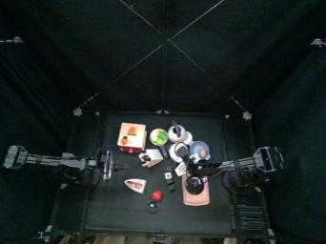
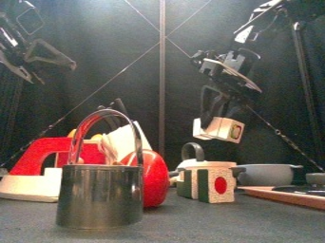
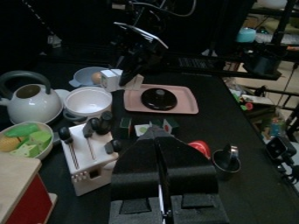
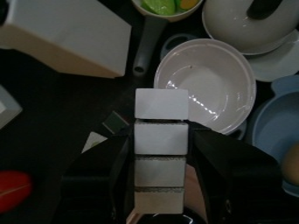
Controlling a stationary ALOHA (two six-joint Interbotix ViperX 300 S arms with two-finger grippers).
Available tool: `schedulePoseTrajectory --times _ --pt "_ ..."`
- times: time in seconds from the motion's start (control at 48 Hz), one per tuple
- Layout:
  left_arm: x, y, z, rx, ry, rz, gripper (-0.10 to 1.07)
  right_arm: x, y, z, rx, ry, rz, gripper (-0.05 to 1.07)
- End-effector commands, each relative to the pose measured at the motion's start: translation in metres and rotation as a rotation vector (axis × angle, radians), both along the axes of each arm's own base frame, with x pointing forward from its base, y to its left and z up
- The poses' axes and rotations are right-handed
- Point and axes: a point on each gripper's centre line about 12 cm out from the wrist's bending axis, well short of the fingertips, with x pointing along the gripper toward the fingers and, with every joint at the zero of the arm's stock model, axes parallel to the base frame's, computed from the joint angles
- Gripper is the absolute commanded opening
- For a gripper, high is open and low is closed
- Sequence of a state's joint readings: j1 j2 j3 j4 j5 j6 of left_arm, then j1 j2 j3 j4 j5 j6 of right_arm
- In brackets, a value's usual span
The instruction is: Place white sushi roll on plate
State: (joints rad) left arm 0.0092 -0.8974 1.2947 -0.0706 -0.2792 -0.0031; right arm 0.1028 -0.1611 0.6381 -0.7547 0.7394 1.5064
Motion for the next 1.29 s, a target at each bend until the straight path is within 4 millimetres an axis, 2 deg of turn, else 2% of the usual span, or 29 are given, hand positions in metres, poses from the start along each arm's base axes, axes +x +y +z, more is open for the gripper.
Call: schedulePoseTrajectory --times 0.0,0.208,0.458,0.812,1.0,1.271 --pt "0.002 0.000 0.004 -0.001 -0.011 0.003 0.00 -0.002 0.017 0.013 0.025 -0.041 0.042 0.68" --pt "0.002 0.000 0.004 -0.003 -0.011 0.003 0.00 -0.016 0.059 0.007 0.072 -0.022 0.145 0.68" --pt "0.002 0.000 0.005 -0.003 -0.012 0.003 0.00 -0.028 0.083 -0.001 0.088 0.026 0.195 0.68" --pt "0.002 0.000 0.005 -0.001 -0.012 0.002 0.00 -0.051 0.133 -0.016 0.069 0.070 0.385 0.68" --pt "0.002 0.001 0.005 -0.003 -0.012 0.004 0.00 -0.058 0.139 -0.023 0.073 0.098 0.398 0.67" --pt "0.002 0.001 0.004 -0.001 -0.011 0.004 0.00 -0.069 0.150 -0.048 0.099 0.175 0.415 0.67"
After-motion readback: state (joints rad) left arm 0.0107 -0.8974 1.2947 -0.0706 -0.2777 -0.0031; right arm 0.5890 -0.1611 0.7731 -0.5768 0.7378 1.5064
